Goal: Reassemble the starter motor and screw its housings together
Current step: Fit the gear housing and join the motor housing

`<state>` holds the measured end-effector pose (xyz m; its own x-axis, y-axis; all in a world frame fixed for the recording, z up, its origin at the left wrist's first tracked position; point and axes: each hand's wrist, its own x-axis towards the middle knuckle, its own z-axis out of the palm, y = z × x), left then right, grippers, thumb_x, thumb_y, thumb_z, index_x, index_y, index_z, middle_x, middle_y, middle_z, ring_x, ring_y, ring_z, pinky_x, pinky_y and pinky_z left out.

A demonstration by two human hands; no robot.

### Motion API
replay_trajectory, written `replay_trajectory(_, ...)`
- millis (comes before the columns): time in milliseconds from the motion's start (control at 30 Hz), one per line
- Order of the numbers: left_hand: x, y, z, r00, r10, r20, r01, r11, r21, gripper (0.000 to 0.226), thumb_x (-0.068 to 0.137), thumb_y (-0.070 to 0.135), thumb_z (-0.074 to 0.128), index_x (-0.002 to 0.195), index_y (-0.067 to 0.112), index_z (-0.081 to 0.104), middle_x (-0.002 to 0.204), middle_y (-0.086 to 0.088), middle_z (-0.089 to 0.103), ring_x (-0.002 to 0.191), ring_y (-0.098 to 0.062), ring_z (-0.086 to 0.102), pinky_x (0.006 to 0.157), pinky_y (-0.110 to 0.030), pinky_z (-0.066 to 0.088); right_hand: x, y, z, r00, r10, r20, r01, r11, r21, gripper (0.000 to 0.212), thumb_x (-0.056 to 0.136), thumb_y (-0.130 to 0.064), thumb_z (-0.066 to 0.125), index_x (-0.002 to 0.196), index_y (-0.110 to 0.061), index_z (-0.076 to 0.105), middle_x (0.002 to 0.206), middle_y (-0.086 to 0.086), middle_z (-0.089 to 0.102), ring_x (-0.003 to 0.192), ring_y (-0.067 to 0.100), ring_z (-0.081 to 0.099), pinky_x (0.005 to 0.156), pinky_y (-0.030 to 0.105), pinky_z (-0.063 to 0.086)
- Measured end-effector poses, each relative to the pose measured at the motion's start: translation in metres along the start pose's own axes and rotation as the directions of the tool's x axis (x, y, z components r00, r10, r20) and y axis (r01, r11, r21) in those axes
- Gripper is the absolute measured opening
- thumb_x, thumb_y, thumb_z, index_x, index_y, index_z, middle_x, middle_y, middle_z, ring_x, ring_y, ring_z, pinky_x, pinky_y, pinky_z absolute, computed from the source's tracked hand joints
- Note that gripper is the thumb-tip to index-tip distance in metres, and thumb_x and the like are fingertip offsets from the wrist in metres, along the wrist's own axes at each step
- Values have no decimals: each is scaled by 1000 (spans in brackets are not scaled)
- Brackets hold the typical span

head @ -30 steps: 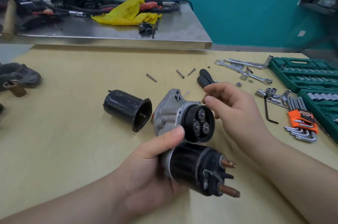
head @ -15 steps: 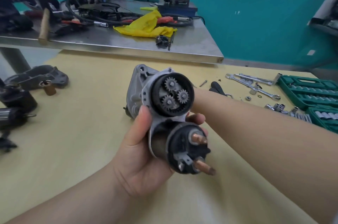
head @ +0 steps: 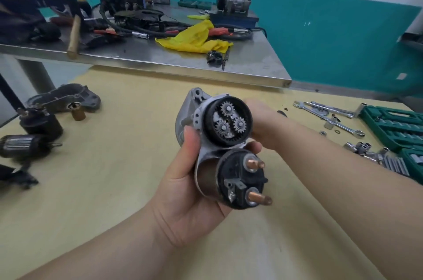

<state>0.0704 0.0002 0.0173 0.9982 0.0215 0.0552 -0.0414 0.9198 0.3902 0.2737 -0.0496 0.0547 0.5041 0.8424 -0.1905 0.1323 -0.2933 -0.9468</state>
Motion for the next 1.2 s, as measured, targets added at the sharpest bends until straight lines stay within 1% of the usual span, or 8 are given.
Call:
replay_trajectory(67, 3, -3, -5, 998, -3, -65, 6, 999, 48, 85, 69, 50, 98, 136, 4, 73, 131, -21, 74, 116, -32, 76, 92, -46, 63, -9, 0, -15, 994, 2, -111, 36, 941, 336, 7, 94, -15, 68, 94, -9, 72, 83, 9, 70, 61, 16, 69, 51, 23, 54)
replay_trajectory(167, 11, -8, -12, 976, 43, -213, 11, 969, 245, 94, 54, 71, 95, 133, 24, 77, 142, -11, 71, 128, -25, 71, 97, -46, 60, -42, 24, -56, 985, -17, -173, 128, 745, 655, 36, 90, -15, 66, 125, -8, 60, 115, 19, 71, 91, 28, 76, 68, 39, 63)
replay_trajectory(300, 17, -13, -16, 955, 12, -297, 85, 946, 313, 94, 53, 74, 94, 133, 27, 77, 148, -13, 66, 111, -25, 78, 91, -44, 62, -93, 54, -70, 982, -98, -160, 185, 632, 753, 41, 81, -14, 71, 121, -6, 76, 135, 25, 68, 122, 40, 70, 92, 52, 61)
replay_trajectory(500, 18, -19, -17, 953, -14, -304, 96, 962, 257, 99, 55, 52, 104, 141, 16, 71, 130, -11, 75, 101, -30, 79, 81, -44, 66, -132, 75, -56, 971, -214, -111, 199, 450, 870, 42, 75, -6, 85, 117, -3, 79, 136, 25, 68, 124, 43, 69, 93, 55, 60)
replay_trajectory(667, 16, -25, -17, 940, 72, -333, 25, 960, 277, 107, 40, 47, 109, 136, 15, 74, 136, -16, 73, 111, -37, 77, 100, -62, 57, -124, 70, -34, 978, -171, -118, 168, 319, 933, 77, 72, -27, 97, 139, -4, 67, 144, 26, 63, 126, 44, 67, 87, 51, 64)
replay_trajectory(767, 17, -24, -15, 945, 82, -317, 10, 960, 280, 111, 43, 45, 109, 142, 15, 70, 147, -19, 66, 133, -42, 65, 115, -72, 41, -123, 71, -29, 979, -166, -121, 167, 302, 938, 88, 75, -28, 95, 150, -7, 55, 143, 25, 63, 124, 43, 68, 86, 50, 64)
replay_trajectory(1000, 16, -24, -14, 939, 74, -334, 18, 964, 266, 99, 43, 44, 110, 132, 17, 77, 142, -16, 71, 121, -37, 74, 103, -59, 54, -128, 71, -26, 963, -203, -178, 247, 393, 886, 59, 79, -25, 91, 130, -5, 72, 137, 25, 68, 123, 41, 69, 93, 51, 62)
replay_trajectory(1200, 18, -22, -11, 948, -33, -318, 93, 980, 178, 87, 64, 43, 103, 141, 17, 71, 144, -14, 69, 114, -34, 77, 91, -49, 66, -136, 69, -21, 853, -371, -367, 521, 661, 541, 67, 70, -2, 90, 128, -18, 61, 138, 25, 62, 132, 51, 58, 113, 65, 46)
